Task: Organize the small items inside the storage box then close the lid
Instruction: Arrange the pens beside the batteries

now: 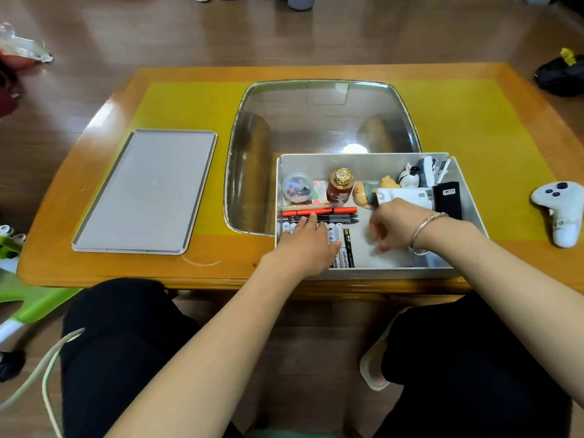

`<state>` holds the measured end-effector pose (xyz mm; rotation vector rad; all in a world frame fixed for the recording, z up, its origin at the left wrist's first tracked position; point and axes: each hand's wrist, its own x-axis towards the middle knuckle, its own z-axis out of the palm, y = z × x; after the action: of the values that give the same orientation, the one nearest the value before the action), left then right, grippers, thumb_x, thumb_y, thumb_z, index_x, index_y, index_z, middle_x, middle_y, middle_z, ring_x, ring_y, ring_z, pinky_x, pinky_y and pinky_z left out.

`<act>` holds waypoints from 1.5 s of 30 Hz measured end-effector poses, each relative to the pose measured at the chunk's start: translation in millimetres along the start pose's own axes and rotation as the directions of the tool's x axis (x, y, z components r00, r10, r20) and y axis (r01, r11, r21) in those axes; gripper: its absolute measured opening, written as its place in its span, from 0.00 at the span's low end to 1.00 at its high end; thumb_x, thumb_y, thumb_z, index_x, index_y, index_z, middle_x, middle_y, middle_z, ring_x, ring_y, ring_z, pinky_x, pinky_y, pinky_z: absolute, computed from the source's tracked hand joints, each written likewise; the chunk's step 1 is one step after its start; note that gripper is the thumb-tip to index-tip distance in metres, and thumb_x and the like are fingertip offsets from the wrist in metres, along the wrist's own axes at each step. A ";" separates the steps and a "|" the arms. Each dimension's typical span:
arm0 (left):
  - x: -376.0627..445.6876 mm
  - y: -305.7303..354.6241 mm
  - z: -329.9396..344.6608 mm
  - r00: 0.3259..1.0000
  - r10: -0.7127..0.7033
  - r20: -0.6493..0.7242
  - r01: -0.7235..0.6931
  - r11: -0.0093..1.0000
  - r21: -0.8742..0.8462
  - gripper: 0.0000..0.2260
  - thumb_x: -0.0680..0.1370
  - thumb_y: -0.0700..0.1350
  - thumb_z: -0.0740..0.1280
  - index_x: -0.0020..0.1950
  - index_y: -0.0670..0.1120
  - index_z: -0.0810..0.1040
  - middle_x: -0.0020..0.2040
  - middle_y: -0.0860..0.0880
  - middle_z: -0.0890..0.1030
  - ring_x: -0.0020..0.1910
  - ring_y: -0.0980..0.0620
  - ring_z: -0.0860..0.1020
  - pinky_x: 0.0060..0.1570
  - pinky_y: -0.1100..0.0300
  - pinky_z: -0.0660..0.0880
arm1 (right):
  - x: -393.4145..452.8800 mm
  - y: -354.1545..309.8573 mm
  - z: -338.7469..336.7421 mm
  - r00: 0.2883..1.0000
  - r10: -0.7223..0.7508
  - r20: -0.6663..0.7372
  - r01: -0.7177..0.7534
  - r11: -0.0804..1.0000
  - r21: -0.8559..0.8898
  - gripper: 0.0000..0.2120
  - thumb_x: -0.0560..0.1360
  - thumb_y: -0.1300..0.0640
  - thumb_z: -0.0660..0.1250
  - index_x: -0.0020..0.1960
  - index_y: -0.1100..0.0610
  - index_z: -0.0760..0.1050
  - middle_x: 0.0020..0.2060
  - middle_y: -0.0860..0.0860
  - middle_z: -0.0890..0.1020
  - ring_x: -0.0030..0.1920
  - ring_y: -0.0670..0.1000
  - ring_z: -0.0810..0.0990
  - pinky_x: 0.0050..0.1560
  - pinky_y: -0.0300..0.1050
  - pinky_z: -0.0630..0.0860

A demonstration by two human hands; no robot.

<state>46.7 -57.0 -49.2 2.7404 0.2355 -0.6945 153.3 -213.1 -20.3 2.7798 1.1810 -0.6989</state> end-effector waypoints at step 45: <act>-5.2 -22.6 -15.7 0.788 0.195 -0.583 -0.119 0.979 0.167 0.10 0.82 0.49 0.59 0.58 0.48 0.76 0.54 0.49 0.81 0.54 0.48 0.70 0.49 0.55 0.64 | -10.2 2.0 9.7 0.851 -0.070 -0.521 0.167 0.976 0.141 0.10 0.69 0.57 0.74 0.50 0.57 0.83 0.36 0.52 0.82 0.39 0.54 0.78 0.40 0.41 0.68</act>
<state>43.8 -31.0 -39.1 2.9710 0.0928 0.2378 144.7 -223.3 -25.0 3.1861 1.4399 -0.0465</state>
